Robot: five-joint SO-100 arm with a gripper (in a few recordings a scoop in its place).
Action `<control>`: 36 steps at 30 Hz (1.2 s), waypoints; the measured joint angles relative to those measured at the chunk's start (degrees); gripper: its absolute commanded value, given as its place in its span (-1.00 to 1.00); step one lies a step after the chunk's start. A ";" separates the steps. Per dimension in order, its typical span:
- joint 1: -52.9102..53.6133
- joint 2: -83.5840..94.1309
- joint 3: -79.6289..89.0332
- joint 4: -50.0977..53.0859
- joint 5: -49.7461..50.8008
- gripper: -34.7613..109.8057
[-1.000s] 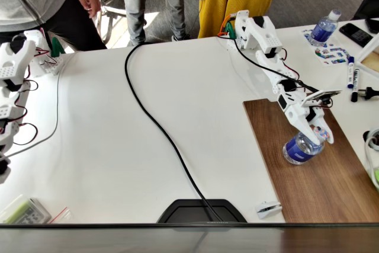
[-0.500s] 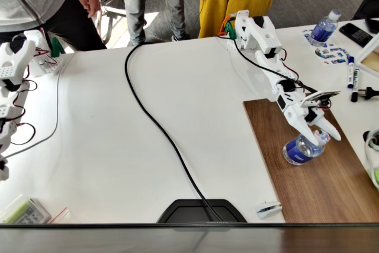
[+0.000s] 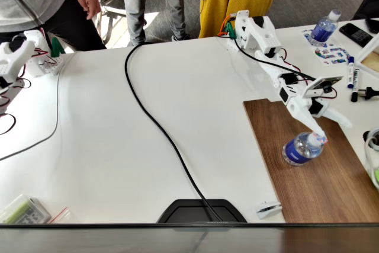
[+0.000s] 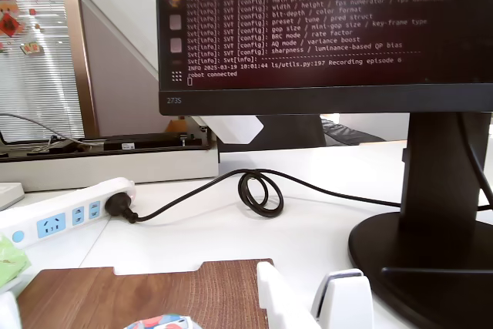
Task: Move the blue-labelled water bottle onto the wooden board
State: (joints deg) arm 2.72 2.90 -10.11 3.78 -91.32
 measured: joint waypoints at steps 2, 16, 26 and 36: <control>0.44 0.35 0.00 0.88 0.00 0.02; 2.72 19.07 -0.09 13.89 5.98 0.02; 5.63 33.75 -2.02 30.23 9.14 0.01; 9.93 48.34 -2.81 42.98 9.14 0.01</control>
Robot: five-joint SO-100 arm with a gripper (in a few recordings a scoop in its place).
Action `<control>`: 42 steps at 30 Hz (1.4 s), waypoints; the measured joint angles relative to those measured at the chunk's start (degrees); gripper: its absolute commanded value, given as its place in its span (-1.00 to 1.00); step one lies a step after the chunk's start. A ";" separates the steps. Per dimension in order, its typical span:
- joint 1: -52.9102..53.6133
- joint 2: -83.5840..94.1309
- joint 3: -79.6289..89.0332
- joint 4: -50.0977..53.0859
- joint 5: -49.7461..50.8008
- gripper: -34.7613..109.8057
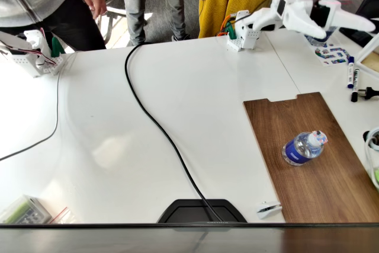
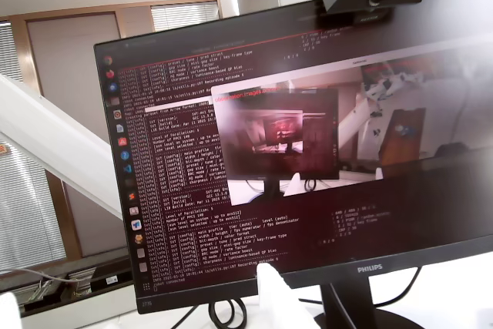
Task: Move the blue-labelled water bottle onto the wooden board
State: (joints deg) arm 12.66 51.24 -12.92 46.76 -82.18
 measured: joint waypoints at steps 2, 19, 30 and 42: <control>0.53 2.99 -0.26 2.02 0.00 0.01; 4.13 3.52 -0.88 -14.24 -4.83 -0.02; 4.13 6.33 -0.88 -15.12 -5.10 -0.02; 6.06 14.41 -1.14 -15.12 -2.46 -0.02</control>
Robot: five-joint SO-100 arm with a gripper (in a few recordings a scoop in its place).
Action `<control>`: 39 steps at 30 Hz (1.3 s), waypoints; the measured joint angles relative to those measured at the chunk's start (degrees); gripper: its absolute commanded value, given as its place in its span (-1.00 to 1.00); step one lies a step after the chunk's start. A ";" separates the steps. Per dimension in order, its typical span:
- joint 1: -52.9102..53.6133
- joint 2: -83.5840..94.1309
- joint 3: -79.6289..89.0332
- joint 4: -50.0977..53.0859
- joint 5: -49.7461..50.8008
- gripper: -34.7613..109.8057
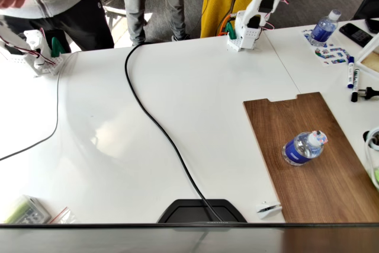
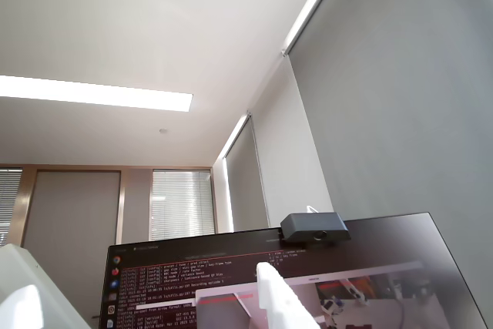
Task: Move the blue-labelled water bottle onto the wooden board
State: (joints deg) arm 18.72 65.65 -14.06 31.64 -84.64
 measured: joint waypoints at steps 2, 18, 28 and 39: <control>-0.09 0.00 0.00 -0.09 0.26 -0.03; 2.81 0.88 -0.09 -2.55 1.05 -0.04; 2.46 12.57 -0.09 18.46 1.41 -0.04; -0.62 31.64 -0.18 41.04 3.34 -0.04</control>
